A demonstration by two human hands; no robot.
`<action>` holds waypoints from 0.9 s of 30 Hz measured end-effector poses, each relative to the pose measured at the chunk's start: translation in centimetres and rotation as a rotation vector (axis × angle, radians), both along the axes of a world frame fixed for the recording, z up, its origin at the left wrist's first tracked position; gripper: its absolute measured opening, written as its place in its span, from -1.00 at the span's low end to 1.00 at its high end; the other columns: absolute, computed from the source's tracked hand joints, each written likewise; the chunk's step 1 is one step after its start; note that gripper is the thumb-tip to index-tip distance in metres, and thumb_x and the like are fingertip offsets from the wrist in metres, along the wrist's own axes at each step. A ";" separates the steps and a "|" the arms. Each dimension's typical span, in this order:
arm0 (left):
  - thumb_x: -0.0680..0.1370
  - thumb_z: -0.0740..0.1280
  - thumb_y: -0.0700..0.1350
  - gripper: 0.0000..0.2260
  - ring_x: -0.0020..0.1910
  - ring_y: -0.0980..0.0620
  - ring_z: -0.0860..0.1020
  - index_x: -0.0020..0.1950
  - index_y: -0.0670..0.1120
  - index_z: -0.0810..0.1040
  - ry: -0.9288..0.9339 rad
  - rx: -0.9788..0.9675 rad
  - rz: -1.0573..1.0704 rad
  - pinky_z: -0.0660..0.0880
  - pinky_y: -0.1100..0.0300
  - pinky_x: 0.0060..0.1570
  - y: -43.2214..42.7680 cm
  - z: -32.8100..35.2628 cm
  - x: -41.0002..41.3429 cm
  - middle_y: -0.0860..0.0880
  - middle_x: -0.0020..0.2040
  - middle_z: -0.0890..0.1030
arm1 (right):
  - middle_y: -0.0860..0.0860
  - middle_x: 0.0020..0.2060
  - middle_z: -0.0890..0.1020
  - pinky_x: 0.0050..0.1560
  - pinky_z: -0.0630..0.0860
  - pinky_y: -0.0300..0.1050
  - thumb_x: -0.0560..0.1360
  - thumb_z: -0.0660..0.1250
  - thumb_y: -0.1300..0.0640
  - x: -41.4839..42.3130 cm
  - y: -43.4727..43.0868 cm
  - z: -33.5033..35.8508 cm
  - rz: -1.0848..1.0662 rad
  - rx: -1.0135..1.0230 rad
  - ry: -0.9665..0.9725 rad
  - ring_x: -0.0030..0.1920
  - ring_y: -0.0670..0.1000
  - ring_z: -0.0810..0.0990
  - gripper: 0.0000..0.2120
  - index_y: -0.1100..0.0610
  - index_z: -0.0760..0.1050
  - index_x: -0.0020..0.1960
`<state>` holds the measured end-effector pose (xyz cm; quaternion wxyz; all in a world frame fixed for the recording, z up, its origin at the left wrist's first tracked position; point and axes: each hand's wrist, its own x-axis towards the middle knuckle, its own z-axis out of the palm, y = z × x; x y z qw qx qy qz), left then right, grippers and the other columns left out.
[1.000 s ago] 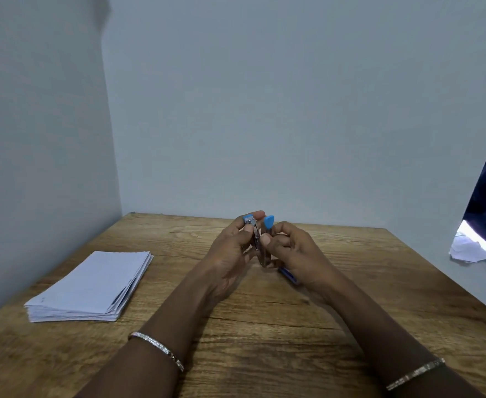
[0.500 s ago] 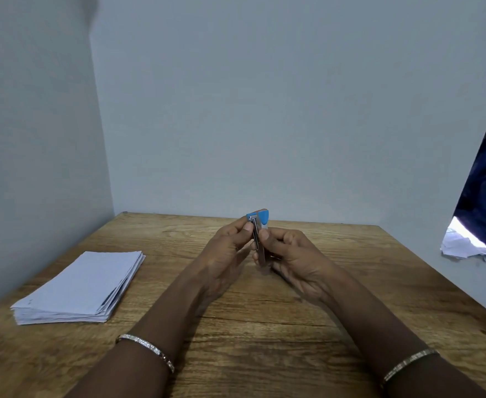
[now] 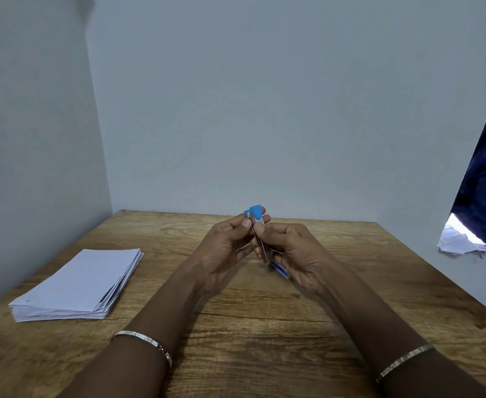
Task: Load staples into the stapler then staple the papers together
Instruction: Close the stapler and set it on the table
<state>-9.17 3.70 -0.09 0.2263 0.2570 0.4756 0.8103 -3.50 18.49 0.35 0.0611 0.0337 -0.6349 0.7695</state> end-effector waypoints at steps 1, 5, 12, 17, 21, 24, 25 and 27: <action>0.65 0.24 -0.21 -0.74 0.13 0.06 0.65 0.29 -0.16 0.61 -0.011 -0.014 0.047 0.57 0.22 0.11 0.0 -0.1 -0.1 -0.08 0.22 0.68 | 0.14 -0.25 0.71 -0.21 0.57 -0.15 0.35 0.55 0.03 0.0 0.0 0.0 -0.022 0.014 -0.010 -0.29 -0.02 0.63 -0.71 0.25 0.73 -0.08; 0.68 0.20 -0.24 -0.76 0.01 0.02 0.68 0.18 -0.18 0.66 -0.005 -0.176 0.360 0.59 0.16 0.08 0.2 -0.8 -1.0 -0.12 0.06 0.73 | 0.10 -0.27 0.73 -0.21 0.55 -0.11 0.34 0.59 -0.12 -0.2 -0.5 -0.3 -0.360 0.366 -0.024 -0.25 -0.01 0.63 -0.71 0.10 0.74 -0.13; 0.65 0.20 -0.29 -0.77 -0.23 0.01 0.62 0.11 -0.25 0.66 0.150 -0.354 0.716 0.61 0.13 -0.01 -0.1 -1.7 -1.8 -0.15 -0.15 0.68 | 0.00 -0.07 0.71 -0.19 0.35 -0.14 0.34 0.53 -0.17 -0.2 -2.6 -2.3 -0.703 1.159 0.030 -0.01 0.05 0.62 -0.61 0.02 0.67 0.07; 0.64 0.21 -0.29 -0.77 -0.22 0.00 0.63 0.06 -0.23 0.67 0.210 -0.411 0.756 0.62 0.09 0.03 -0.3 -2.0 -1.7 -0.18 -0.14 0.70 | 0.04 -0.06 0.69 -0.30 0.30 -0.10 0.40 0.51 -0.15 -0.2 -3.3 -3.0 -0.682 1.282 0.006 -0.07 0.07 0.59 -0.62 0.09 0.62 0.05; 0.64 0.21 -0.27 -0.77 -0.19 0.01 0.66 0.06 -0.22 0.67 0.253 -0.457 0.760 0.63 0.13 0.00 -0.5 -2.2 -1.6 -0.17 -0.12 0.71 | 0.03 -0.06 0.67 -0.26 0.29 -0.10 0.44 0.48 -0.16 -0.1 -3.5 -3.3 -0.693 1.302 0.008 -0.15 0.04 0.50 -0.64 0.11 0.61 0.02; 0.64 0.22 -0.26 -0.78 -0.18 0.00 0.67 0.05 -0.20 0.67 0.292 -0.497 0.763 0.63 0.10 0.00 -0.8 -2.4 -1.1 -0.15 -0.15 0.71 | 0.03 -0.08 0.66 -0.25 0.29 -0.10 0.45 0.47 -0.18 0.1 -3.9 -3.3 -0.706 1.308 -0.004 -0.16 0.02 0.48 -0.62 0.13 0.62 0.01; 0.64 0.22 -0.26 -0.78 -0.18 -0.01 0.67 0.05 -0.20 0.67 0.301 -0.507 0.760 0.64 0.08 0.01 -0.9 -2.5 -0.9 -0.15 -0.15 0.71 | 0.03 -0.09 0.66 -0.26 0.28 -0.10 0.45 0.47 -0.18 0.2 -4.0 -3.3 -0.712 1.313 -0.008 -0.18 0.01 0.44 -0.63 0.13 0.61 -0.01; 0.63 0.22 -0.27 -0.78 -0.18 -0.01 0.68 0.05 -0.21 0.68 0.302 -0.519 0.765 0.63 0.03 0.04 -1.3 -2.5 -0.5 -0.15 -0.16 0.71 | 0.05 -0.11 0.65 -0.26 0.26 -0.10 0.47 0.45 -0.18 0.3 -4.4 -3.4 -0.718 1.334 -0.017 -0.19 0.01 0.41 -0.63 0.15 0.61 -0.04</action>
